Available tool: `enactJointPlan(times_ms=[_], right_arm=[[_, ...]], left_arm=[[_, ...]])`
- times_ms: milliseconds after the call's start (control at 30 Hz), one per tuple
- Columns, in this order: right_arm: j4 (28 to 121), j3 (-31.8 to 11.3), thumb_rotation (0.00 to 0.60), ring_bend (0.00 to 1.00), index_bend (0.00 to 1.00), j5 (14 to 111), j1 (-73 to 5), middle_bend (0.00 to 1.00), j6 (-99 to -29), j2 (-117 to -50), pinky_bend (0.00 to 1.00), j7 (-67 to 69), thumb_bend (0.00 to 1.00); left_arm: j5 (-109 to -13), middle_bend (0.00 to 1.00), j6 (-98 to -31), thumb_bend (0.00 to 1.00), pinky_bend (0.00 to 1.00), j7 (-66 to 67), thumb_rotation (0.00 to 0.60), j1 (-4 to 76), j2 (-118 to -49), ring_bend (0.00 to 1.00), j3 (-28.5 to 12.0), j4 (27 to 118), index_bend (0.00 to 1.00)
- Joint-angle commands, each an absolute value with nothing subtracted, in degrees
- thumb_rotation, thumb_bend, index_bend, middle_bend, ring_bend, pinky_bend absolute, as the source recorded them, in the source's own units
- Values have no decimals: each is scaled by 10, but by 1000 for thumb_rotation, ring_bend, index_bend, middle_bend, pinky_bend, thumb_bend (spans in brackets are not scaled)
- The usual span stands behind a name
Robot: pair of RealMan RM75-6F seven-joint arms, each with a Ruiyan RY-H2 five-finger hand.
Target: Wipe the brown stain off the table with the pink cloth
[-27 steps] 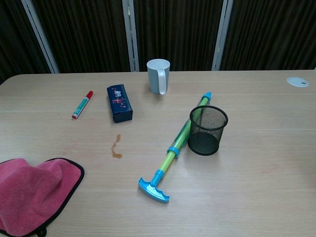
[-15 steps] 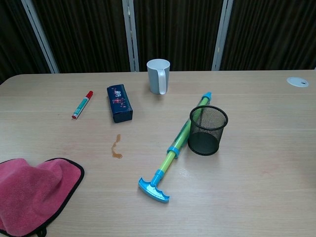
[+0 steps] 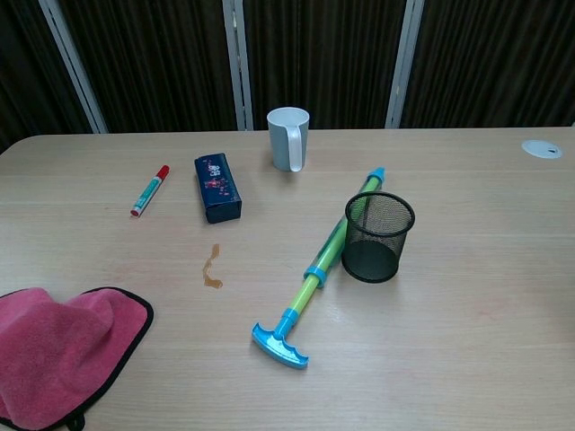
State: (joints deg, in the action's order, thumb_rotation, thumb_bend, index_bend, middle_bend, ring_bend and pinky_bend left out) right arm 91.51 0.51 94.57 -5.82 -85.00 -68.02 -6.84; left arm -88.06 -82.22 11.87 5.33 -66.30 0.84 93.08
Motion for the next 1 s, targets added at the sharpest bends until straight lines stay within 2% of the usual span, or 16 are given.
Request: enactJointPlan(times_ms=[33,467,767,1000], right_arm=[[918,4,600,0,0,947,-58,0,-853,-679,0,-66,0],[923,1,600,0,0,941,-57,0,-854,-672,0,-55,0],[923,0,600,0,0,940,-56,0,-857,-669,0,-49,0],[925,-2,600,0,0,939,-56,0,-858,-668,0,-48,0]], left_arm=[[-886,0,-805,0,0,126,600,61,-656,0,16,939,0],[-907,0,-690,0,0,246,600,119,-648,0,41,1007,0],[-842,0,-607,0,0,326,600,156,-691,0,36,1016,0],[-804,0,-578,0,24,367,600,174,-739,0,31,995,24]])
